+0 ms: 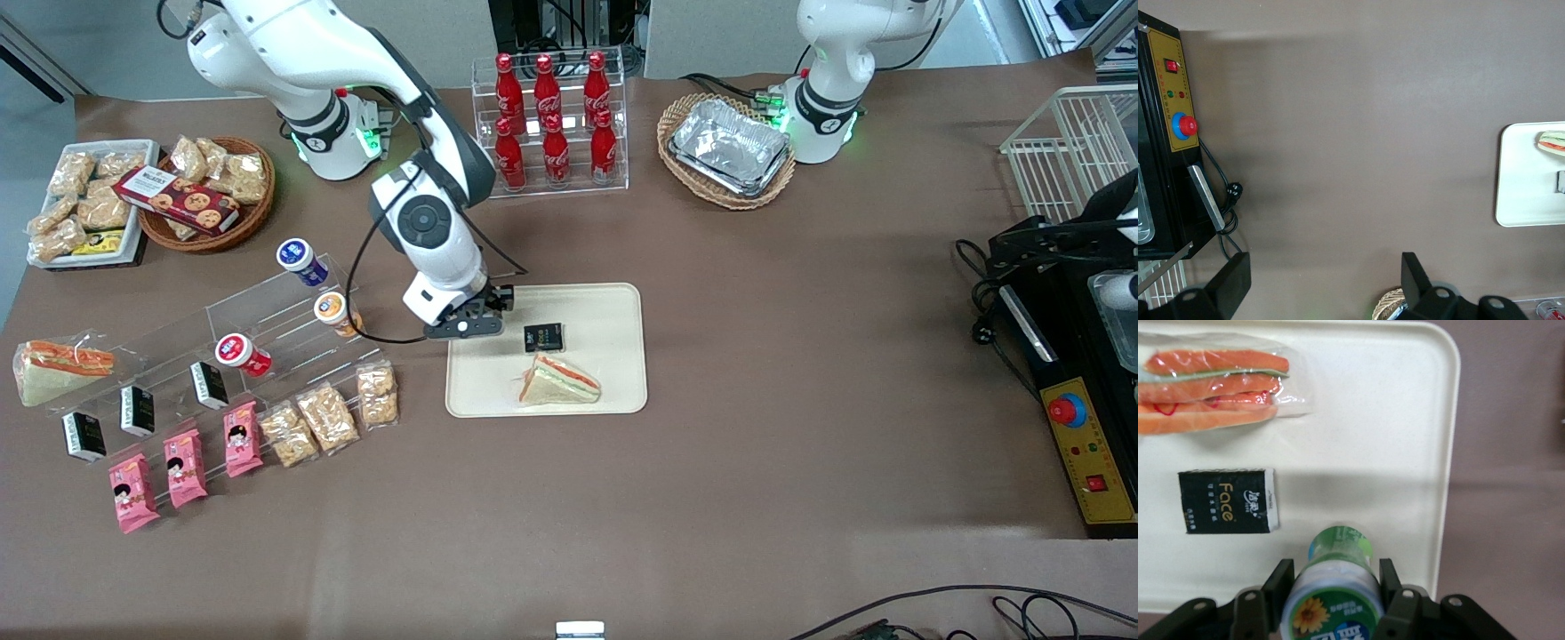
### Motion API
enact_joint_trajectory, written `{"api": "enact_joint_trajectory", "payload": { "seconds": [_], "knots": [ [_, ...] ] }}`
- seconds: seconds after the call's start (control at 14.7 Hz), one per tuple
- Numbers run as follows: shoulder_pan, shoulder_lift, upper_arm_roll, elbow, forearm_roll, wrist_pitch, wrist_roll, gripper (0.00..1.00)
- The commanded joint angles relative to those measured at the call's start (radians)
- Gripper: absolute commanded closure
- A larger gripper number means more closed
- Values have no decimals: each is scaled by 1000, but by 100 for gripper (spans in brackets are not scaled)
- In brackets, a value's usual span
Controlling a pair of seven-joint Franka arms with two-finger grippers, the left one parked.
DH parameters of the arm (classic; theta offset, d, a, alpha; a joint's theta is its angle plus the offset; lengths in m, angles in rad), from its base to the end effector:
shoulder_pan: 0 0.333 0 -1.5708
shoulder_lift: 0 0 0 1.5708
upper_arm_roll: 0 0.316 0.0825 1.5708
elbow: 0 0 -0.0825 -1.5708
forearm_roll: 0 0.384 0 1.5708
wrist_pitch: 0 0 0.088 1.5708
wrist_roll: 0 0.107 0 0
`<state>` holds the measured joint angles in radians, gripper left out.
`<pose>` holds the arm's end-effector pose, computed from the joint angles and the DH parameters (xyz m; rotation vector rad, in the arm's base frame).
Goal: Place green gum on tray
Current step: 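Lower the green canister onto the tray beside the black tissue pack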
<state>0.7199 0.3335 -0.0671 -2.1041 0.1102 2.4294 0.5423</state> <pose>0.4602 0.3530 0.2580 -3.1034 -0.0472 0.0520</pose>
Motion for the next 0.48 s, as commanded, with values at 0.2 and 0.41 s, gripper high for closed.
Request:
{"api": "enact_joint_trajectory", "payload": {
  "seconds": [0.2, 0.41],
  "knots": [
    [29, 50, -13, -1, 23, 74, 33, 59],
    [24, 48, -13, 2, 23, 68, 42, 0]
  ]
}}
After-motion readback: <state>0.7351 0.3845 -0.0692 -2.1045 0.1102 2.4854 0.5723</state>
